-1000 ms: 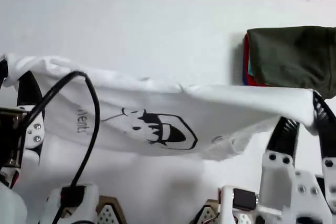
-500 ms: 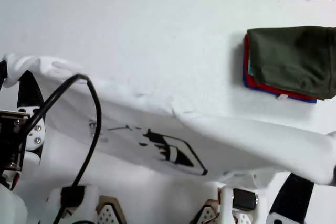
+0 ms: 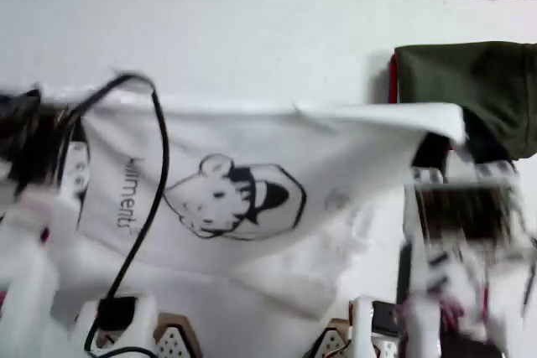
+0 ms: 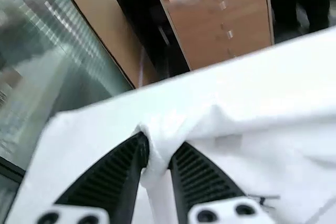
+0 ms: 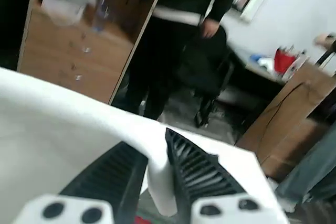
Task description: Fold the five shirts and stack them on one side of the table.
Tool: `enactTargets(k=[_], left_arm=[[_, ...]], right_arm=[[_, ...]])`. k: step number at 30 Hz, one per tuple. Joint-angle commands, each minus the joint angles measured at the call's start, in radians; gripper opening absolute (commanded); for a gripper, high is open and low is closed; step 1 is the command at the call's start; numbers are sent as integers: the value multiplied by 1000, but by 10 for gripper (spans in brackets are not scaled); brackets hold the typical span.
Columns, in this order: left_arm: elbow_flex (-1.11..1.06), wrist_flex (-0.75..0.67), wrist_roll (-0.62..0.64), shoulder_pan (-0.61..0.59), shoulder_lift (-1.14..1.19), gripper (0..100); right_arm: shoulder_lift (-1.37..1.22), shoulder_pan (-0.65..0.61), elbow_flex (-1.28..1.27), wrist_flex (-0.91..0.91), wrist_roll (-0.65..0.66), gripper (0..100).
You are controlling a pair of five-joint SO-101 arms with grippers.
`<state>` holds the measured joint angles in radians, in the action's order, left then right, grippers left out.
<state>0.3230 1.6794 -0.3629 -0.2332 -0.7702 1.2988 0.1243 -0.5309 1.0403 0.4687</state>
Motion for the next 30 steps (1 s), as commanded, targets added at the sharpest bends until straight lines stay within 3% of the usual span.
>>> enactTargets(k=[1, 6, 11, 17, 22, 30], left_arm=[[-193, -126, 2, -9, 8, 25], [-446, -344, 2, -8, 8, 25], [-509, -471, 2, -6, 49, 25], [-302, -450, 3, -8, 282, 25], [-58, -347, 8, -6, 460, 25], [162, -250, 9, -11, 568, 25]], right_arm=[[-27, -41, -158, -130, -2, 18], [-28, -124, -302, -269, -2, 18], [-113, -133, -313, -403, -2, 18], [-389, -134, -114, -409, -8, 18], [-591, -136, 92, -404, -8, 18], [-753, -137, 351, -302, -9, 18]])
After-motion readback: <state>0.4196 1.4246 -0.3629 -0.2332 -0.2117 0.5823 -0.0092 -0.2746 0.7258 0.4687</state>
